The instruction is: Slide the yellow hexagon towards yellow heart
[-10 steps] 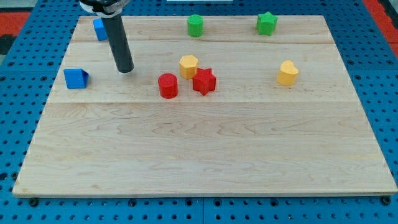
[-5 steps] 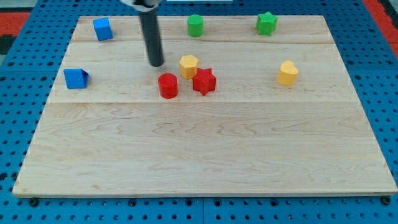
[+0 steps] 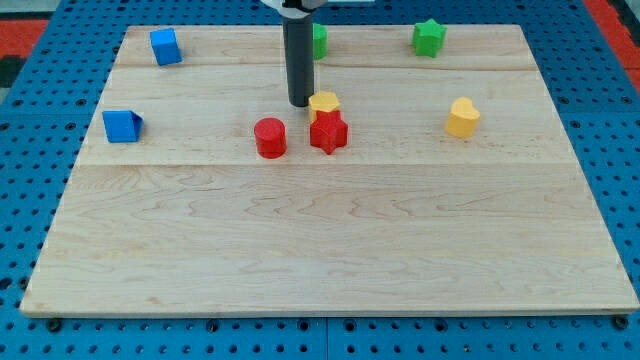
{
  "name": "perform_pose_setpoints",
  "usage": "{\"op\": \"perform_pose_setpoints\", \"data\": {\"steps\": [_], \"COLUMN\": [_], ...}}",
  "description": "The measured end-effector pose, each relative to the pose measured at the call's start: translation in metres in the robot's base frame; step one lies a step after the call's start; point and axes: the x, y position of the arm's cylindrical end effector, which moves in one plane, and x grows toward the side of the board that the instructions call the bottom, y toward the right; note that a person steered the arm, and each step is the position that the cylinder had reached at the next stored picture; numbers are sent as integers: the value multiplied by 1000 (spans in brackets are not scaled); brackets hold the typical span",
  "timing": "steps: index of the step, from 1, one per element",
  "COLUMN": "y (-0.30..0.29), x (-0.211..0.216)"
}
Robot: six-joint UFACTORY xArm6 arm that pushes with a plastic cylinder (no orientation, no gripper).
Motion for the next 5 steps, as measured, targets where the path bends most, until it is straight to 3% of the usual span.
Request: {"op": "perform_pose_setpoints", "data": {"steps": [2,3,5], "y": [2,11,27], "x": [38,8,-12]}}
